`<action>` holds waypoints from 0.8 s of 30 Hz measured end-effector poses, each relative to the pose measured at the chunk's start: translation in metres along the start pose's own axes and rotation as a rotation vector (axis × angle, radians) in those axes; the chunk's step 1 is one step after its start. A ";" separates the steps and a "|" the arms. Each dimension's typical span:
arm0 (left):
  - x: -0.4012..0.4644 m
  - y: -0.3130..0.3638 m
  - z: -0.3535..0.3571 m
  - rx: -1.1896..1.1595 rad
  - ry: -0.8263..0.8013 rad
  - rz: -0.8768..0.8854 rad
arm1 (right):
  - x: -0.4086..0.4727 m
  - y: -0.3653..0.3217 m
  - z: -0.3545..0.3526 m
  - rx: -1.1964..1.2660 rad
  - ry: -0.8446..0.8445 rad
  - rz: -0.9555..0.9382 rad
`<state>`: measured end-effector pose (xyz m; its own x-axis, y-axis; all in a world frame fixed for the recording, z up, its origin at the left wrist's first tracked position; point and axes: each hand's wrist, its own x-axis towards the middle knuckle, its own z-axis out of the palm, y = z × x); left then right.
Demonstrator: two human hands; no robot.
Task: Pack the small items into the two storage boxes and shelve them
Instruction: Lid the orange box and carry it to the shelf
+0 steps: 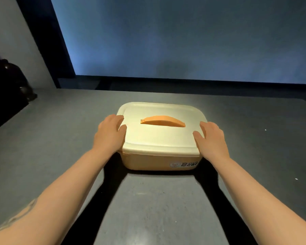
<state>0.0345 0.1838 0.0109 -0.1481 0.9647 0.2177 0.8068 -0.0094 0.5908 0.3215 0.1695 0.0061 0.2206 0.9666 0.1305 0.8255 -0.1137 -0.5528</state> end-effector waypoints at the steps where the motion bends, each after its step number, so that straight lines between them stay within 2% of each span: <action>1: 0.002 0.006 0.002 0.085 0.023 0.027 | 0.004 0.001 0.002 0.027 -0.002 -0.001; 4: 0.005 0.049 0.015 0.174 0.020 0.216 | 0.014 0.003 0.004 0.120 0.000 -0.003; 6: 0.007 0.083 0.035 0.183 -0.095 0.337 | 0.018 0.004 0.000 0.242 -0.011 0.029; 8: 0.014 0.106 0.054 0.253 -0.218 0.382 | 0.019 0.009 -0.005 0.423 -0.016 0.126; 11: 0.028 0.112 0.072 0.412 -0.292 0.392 | 0.017 0.020 -0.011 0.643 -0.086 0.306; 14: 0.029 0.105 0.077 0.432 -0.285 0.316 | 0.015 0.034 -0.008 0.779 -0.158 0.391; 18: 0.022 0.103 0.080 0.459 -0.274 0.243 | 0.015 0.039 -0.001 0.932 -0.153 0.396; 24: 0.020 0.101 0.080 0.448 -0.254 0.223 | 0.013 0.033 -0.003 0.893 -0.017 0.300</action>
<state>0.1591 0.2230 0.0131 0.1515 0.9858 0.0723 0.9751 -0.1610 0.1523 0.3532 0.1774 -0.0078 0.3459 0.9295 -0.1283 0.0300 -0.1477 -0.9886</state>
